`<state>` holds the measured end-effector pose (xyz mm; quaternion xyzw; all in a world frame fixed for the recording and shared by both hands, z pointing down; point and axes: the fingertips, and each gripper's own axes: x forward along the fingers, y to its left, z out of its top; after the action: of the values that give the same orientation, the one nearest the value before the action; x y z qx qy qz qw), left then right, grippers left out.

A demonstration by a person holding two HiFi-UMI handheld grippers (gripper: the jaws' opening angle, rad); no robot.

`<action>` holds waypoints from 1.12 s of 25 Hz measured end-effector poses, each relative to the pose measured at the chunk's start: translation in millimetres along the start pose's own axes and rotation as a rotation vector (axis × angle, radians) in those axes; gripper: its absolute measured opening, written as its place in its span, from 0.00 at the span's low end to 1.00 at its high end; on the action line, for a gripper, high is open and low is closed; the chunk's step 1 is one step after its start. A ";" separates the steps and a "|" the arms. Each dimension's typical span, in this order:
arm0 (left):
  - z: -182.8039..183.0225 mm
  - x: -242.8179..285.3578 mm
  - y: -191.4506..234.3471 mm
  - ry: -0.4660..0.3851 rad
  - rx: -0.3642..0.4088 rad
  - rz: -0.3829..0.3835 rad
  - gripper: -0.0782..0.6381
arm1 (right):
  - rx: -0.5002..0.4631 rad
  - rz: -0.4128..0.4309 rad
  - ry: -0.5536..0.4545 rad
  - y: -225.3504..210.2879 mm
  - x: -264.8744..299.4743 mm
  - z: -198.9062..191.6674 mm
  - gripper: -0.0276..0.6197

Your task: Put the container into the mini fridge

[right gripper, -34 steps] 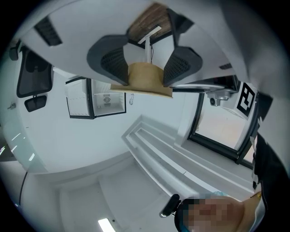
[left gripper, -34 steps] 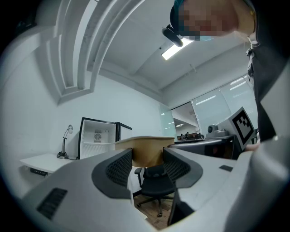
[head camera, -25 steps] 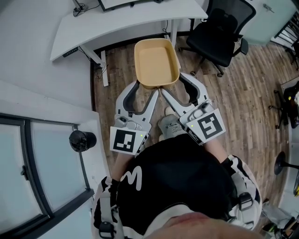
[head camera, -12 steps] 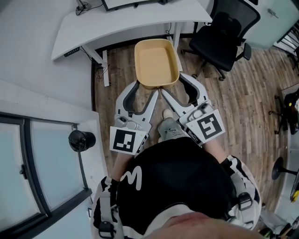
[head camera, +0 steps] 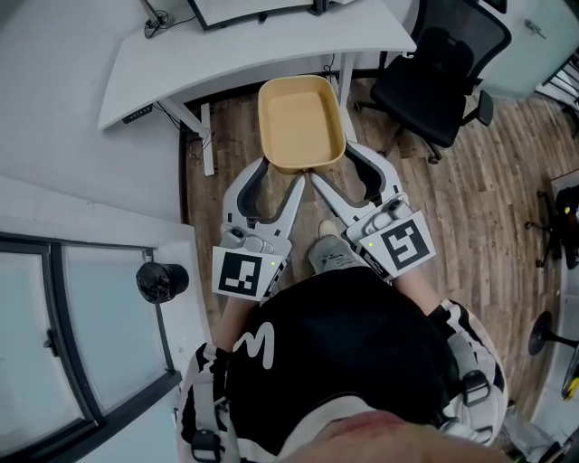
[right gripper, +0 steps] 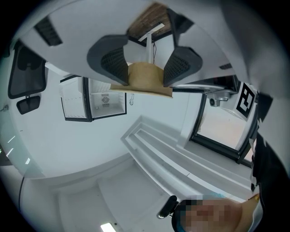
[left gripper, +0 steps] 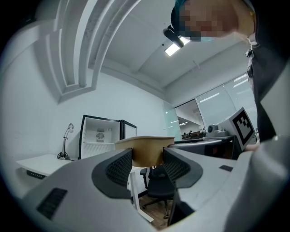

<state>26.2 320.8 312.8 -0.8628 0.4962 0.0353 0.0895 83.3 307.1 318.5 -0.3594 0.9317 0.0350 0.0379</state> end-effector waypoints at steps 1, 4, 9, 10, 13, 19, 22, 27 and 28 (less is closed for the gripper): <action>-0.7 4.6 3.6 0.002 0.001 0.003 0.41 | -0.002 0.003 -0.002 -3.9 4.6 0.3 0.43; -2.4 19.1 13.3 0.003 0.005 0.007 0.41 | -0.004 0.014 -0.025 -16.6 17.6 0.9 0.43; -10.0 41.0 31.9 -0.003 -0.009 0.011 0.41 | 0.001 0.018 -0.031 -34.5 41.4 -0.2 0.43; -11.9 46.0 35.6 -0.002 -0.013 0.012 0.41 | 0.000 0.020 -0.024 -38.8 46.0 -2.4 0.43; -15.2 60.6 44.4 0.003 -0.017 0.019 0.41 | 0.010 0.025 -0.013 -51.8 58.0 -5.0 0.43; -14.1 83.5 68.5 0.001 -0.010 0.028 0.41 | 0.008 0.039 -0.028 -68.5 87.4 0.5 0.43; -14.7 96.7 78.3 0.006 -0.005 0.039 0.41 | 0.014 0.049 -0.018 -79.9 99.4 -1.8 0.43; -17.0 117.9 92.1 0.008 -0.001 0.058 0.41 | 0.014 0.066 -0.010 -98.6 118.1 -3.1 0.43; -17.1 121.7 94.9 0.008 -0.002 0.062 0.41 | 0.014 0.071 -0.019 -101.7 122.0 -1.5 0.43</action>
<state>5.4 167.6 300.0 -0.8473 0.5230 0.0349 0.0855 61.5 150.3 304.4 -0.3256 0.9437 0.0331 0.0480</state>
